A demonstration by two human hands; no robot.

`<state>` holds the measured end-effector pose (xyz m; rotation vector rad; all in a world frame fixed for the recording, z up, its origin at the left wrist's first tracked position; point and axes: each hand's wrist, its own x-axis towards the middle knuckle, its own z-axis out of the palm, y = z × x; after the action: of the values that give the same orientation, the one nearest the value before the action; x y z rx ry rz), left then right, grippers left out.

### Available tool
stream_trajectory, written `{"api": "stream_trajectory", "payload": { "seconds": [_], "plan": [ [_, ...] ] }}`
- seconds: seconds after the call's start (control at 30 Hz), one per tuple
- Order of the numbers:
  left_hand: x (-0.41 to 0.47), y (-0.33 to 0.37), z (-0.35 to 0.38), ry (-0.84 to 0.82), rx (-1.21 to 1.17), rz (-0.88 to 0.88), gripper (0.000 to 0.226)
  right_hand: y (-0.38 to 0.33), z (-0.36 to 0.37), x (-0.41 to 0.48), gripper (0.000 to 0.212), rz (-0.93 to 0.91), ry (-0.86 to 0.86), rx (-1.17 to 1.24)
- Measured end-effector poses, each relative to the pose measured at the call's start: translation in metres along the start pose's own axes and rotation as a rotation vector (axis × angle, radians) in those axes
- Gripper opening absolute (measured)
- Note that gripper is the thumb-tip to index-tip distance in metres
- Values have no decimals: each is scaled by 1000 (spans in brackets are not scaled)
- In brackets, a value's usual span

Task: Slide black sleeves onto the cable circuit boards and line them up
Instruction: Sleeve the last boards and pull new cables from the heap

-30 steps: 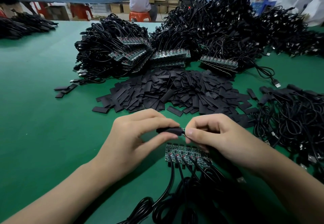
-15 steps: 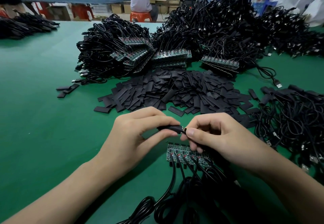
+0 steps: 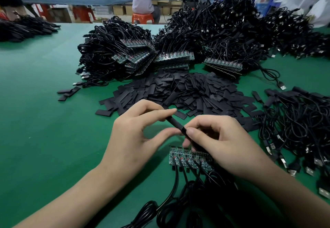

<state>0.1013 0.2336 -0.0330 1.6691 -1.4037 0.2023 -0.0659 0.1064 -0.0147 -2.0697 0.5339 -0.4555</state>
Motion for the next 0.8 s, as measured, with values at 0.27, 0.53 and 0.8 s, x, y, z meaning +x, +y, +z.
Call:
{"api": "stream_trajectory", "payload": {
  "seconds": [0.27,0.53,0.8],
  "plan": [
    [-1,0,3,-69,-111,-130,48,6,5,-3,16,-173,71,-283],
    [1,4,3,-82,-162,-126,42,4,8,-4,14,-226,52,-312],
    [4,-5,-7,-277,45,-130,42,12,-38,9,6,-20,419,-186]
  ]
}}
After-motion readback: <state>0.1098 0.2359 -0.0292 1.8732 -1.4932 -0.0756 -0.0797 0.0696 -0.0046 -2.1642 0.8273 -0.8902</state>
